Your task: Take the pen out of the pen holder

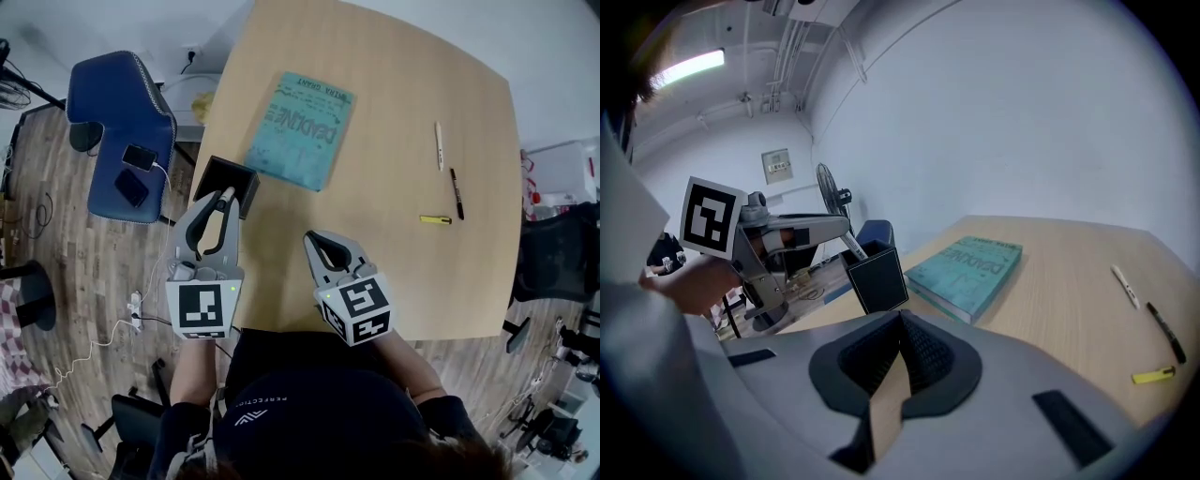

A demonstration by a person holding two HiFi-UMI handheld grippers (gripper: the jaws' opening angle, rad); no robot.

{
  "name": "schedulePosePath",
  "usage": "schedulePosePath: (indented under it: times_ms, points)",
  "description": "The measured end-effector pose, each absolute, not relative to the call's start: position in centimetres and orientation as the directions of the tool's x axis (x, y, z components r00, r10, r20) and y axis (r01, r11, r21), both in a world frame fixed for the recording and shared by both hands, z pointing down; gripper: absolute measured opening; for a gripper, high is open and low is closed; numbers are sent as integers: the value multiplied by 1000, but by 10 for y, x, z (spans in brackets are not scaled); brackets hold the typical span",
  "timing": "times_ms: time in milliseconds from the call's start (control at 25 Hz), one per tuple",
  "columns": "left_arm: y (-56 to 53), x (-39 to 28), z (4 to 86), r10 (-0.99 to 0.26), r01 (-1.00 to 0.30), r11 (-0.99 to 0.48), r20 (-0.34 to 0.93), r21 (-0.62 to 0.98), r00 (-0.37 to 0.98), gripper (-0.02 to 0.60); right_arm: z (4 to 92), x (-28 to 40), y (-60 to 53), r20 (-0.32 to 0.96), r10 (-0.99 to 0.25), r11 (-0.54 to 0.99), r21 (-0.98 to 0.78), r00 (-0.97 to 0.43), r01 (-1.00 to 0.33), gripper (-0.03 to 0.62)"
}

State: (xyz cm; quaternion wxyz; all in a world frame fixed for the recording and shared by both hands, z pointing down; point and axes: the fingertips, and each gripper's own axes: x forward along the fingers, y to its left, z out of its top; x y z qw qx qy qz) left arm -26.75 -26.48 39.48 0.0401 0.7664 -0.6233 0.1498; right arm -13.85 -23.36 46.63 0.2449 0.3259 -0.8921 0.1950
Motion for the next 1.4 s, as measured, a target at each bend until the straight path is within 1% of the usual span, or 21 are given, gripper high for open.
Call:
schedulePosePath:
  times_ms: [160,480,680,1000,1400]
  points:
    - [-257,-256,380,-952,-966,-210,256,-149,167,80,459,-125,-230,545,-499,713,-184,-674,-677,2]
    - [-242,-239,337,-982,-974,-135,155,-180,108,78,442,-97,-219,506,-523,719,-171,-686,-674,2]
    - [-233,-219,313,-988,-971,-137,95,-195,121,78,434,-82,-213,483,-541,717,-163,-689,-677,2]
    - [-231,-178,299,-978,-956,-209,68,-204,199,78,428,-57,-209,460,-576,696,-158,-676,-700,2]
    - [-233,-129,325,-937,-926,-345,124,-156,328,78,431,-18,-209,473,-638,622,-151,-608,-769,2]
